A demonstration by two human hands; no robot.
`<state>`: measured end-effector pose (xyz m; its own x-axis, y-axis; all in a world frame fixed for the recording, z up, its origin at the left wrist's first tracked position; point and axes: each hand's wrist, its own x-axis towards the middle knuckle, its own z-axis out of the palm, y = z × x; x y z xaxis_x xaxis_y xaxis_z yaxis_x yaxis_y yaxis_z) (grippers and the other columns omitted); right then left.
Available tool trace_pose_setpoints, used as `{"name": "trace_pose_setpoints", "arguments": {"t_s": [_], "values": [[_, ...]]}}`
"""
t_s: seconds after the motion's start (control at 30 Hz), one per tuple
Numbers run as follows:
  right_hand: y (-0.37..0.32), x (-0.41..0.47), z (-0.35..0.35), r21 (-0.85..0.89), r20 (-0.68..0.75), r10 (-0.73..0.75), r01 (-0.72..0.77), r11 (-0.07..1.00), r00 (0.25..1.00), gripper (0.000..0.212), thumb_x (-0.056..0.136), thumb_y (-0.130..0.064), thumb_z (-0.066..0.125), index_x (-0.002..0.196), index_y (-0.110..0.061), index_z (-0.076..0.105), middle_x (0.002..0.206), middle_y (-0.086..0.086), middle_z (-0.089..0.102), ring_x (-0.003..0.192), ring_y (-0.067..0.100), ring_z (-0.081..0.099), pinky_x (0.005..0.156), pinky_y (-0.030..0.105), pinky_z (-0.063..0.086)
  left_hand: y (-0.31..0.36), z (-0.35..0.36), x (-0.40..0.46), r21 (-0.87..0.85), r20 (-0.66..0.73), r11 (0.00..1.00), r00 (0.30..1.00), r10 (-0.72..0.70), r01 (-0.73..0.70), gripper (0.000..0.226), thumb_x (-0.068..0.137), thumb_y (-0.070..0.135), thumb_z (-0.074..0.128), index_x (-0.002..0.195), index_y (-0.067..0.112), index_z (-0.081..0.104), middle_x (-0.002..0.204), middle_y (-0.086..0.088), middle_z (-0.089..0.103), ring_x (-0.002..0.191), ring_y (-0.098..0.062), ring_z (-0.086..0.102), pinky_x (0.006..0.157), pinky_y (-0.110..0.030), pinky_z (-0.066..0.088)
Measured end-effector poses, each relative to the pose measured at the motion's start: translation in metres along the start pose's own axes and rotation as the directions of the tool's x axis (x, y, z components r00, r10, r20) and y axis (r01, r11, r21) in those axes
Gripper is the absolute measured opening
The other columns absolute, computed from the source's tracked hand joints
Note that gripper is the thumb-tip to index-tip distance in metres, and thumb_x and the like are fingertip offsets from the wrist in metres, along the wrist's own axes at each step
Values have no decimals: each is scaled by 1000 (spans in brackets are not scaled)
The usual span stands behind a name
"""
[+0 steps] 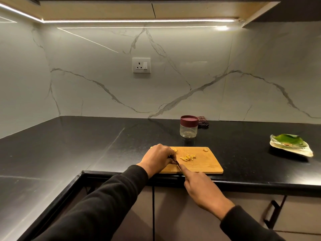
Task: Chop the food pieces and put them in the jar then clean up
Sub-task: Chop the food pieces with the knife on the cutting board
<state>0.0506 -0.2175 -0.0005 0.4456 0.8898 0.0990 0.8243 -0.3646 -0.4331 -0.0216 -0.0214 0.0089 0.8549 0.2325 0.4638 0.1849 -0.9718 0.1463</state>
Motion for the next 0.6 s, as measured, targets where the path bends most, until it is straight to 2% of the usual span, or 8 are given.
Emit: {"name": "trace_pose_setpoints", "arguments": {"t_s": [0.2,0.3,0.4,0.53,0.6], "values": [[-1,-7,0,-40,-22,0,-1,999,1000,58,108,-31,36,159,-40,10,91,-7,57,76,9,56,68,25,49,0,3,-2,3,-27,1000,1000,-2,2,10,91,24,72,99,25,78,102,8,75,94,-7,68,90,-26,56],[-2,-14,-3,-88,-50,-12,7,996,999,58,108,-29,36,159,-40,10,87,-10,53,73,6,51,62,21,40,-2,4,-3,-1,-33,1000,999,-7,7,9,91,24,73,98,25,78,101,8,75,92,-7,69,89,-27,57],[3,-21,-5,-189,-88,-23,6,982,996,61,108,-27,36,159,-42,6,95,-5,55,78,9,49,68,26,39,-2,5,-4,-11,-34,1000,999,-18,17,8,91,24,73,97,26,77,101,8,74,93,-8,68,88,-29,57],[10,-28,-11,-350,-94,8,-41,936,996,70,107,-18,36,157,-47,-3,90,-3,50,75,14,46,69,30,38,-1,3,-5,6,-17,1000,1000,-14,14,7,92,25,70,98,27,74,103,9,72,93,-8,67,87,-30,57],[11,-29,-14,-404,-84,8,-42,914,996,75,106,-13,37,157,-47,-5,97,-1,54,80,16,52,70,31,38,-1,2,-5,0,-14,1000,1000,-12,12,7,93,25,70,99,27,72,104,9,71,93,-7,66,87,-30,57]]}}
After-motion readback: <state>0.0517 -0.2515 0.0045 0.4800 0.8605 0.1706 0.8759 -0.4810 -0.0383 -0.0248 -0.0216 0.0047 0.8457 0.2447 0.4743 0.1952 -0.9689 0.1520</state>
